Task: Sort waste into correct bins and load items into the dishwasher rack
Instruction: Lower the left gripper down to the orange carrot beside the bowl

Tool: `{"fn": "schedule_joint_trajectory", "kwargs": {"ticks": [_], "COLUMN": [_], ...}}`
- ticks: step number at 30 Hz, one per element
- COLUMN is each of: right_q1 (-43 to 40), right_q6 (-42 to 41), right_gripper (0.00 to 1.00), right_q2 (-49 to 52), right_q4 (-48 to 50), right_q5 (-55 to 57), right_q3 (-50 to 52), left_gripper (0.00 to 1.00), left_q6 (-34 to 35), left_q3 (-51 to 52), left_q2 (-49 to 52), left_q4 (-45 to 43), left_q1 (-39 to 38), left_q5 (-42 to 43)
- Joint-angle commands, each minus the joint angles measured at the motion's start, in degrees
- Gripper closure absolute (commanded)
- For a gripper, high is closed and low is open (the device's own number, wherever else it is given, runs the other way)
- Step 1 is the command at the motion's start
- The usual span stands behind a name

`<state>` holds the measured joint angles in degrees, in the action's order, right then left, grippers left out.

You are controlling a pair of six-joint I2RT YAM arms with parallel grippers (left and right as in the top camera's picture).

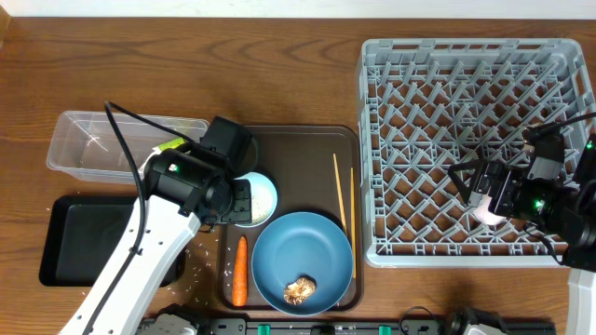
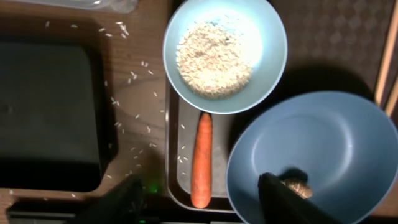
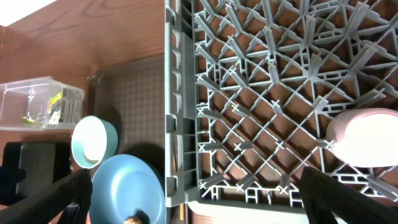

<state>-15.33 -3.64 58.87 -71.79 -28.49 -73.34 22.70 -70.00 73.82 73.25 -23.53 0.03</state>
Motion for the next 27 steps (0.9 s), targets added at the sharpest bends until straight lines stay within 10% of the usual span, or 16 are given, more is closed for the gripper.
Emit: {"fn": "schedule_joint_trajectory", "kwargs": {"ticks": [1,27], "right_q1": [0.46,0.48], "right_q6": [0.31,-3.19], "right_gripper": [0.01,0.01], "right_q2": [0.02,0.02], "right_q4": [0.37,2.8], "right_q5": [-0.48,-0.48], "right_q3": [-0.42,-0.42], "left_gripper": [0.36,0.37], "left_q6": [1.75,-5.57], "left_q3": [-0.55,13.57], "left_q2": [-0.63,3.5], "left_q4": [-0.15,-26.01], "left_q1": [-0.17,-4.17], "left_q5": [-2.45,2.29]}}
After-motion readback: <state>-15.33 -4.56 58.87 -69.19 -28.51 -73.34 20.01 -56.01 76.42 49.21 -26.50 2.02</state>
